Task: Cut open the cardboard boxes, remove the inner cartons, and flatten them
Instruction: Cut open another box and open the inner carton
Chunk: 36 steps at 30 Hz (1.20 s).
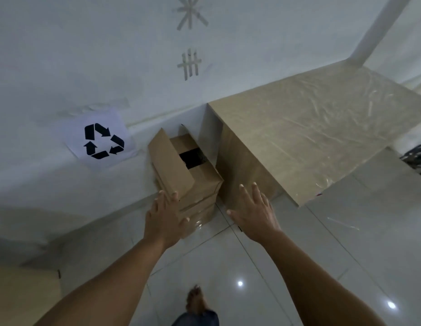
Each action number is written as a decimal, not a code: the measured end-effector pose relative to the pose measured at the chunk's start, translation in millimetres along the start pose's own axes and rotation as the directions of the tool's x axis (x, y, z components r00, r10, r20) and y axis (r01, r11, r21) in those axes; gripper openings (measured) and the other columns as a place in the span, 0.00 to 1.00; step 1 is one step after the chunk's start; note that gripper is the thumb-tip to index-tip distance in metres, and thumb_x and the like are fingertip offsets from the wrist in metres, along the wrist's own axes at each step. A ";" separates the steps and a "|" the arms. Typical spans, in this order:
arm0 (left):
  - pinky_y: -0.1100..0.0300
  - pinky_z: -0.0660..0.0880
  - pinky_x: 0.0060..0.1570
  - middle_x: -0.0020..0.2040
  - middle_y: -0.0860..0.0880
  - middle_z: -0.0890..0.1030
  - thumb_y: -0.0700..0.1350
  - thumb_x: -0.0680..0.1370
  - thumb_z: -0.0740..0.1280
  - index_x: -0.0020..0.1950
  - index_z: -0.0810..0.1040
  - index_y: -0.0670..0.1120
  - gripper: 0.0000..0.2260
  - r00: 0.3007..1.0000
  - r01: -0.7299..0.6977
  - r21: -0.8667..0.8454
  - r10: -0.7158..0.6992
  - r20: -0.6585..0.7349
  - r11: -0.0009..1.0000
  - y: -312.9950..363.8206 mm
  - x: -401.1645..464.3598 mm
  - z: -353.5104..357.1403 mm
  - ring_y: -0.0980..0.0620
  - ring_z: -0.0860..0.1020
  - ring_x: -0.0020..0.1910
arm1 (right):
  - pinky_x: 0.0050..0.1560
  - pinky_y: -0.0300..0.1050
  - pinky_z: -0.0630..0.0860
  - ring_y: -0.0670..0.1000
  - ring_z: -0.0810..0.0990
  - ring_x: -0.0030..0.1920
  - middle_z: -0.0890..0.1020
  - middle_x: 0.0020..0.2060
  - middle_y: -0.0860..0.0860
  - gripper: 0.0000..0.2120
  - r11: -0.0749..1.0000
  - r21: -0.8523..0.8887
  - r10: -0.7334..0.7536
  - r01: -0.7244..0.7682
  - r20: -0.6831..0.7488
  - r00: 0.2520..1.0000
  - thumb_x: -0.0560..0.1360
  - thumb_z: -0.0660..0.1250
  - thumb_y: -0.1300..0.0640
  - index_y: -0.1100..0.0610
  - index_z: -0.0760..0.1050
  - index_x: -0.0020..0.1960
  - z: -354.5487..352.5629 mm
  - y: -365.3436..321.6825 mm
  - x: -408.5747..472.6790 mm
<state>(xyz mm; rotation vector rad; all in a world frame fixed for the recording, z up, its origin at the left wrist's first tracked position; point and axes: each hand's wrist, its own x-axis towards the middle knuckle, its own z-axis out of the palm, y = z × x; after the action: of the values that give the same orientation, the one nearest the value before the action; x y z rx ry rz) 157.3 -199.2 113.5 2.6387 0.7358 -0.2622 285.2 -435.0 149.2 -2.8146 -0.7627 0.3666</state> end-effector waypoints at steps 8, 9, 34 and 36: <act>0.41 0.54 0.75 0.82 0.41 0.44 0.74 0.70 0.38 0.82 0.42 0.53 0.44 0.993 0.114 0.050 -0.114 0.011 0.992 10.0 81.8 22.9 0.38 0.48 0.80 | 0.79 0.58 0.50 0.57 0.45 0.80 0.40 0.81 0.53 0.44 0.986 -0.032 -0.158 0.166 0.171 0.973 0.74 0.48 0.23 0.43 0.38 0.80 19.1 14.9 128.9; 0.41 0.55 0.74 0.82 0.41 0.45 0.74 0.71 0.38 0.82 0.43 0.54 0.43 0.991 0.135 0.042 -0.135 0.004 0.990 9.3 91.0 28.5 0.38 0.50 0.80 | 0.78 0.58 0.52 0.57 0.46 0.80 0.41 0.81 0.53 0.43 0.984 -0.013 -0.172 0.178 0.193 0.966 0.74 0.48 0.23 0.43 0.39 0.80 24.4 16.4 143.9; 0.48 0.78 0.55 0.74 0.42 0.58 0.70 0.74 0.59 0.79 0.41 0.66 0.39 0.809 0.524 -0.404 -0.587 -0.038 0.749 7.1 223.9 137.6 0.39 0.77 0.59 | 0.73 0.58 0.66 0.57 0.59 0.77 0.47 0.80 0.47 0.44 0.859 0.501 -0.357 0.100 0.449 0.819 0.75 0.63 0.31 0.32 0.35 0.77 172.0 36.0 336.7; 0.48 0.78 0.53 0.72 0.41 0.61 0.71 0.74 0.59 0.79 0.43 0.66 0.38 0.805 0.519 -0.380 -0.587 -0.083 0.766 8.9 224.5 136.7 0.39 0.78 0.56 | 0.72 0.57 0.66 0.56 0.60 0.76 0.50 0.79 0.47 0.44 0.857 0.501 -0.359 0.125 0.405 0.841 0.75 0.63 0.31 0.33 0.35 0.77 172.4 35.0 334.1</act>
<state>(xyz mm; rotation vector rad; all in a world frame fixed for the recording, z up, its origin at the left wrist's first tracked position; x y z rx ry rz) 341.4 -160.0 -70.1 2.0744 1.4914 -0.0173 531.0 -269.7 -85.0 -2.1524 -0.9713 1.0817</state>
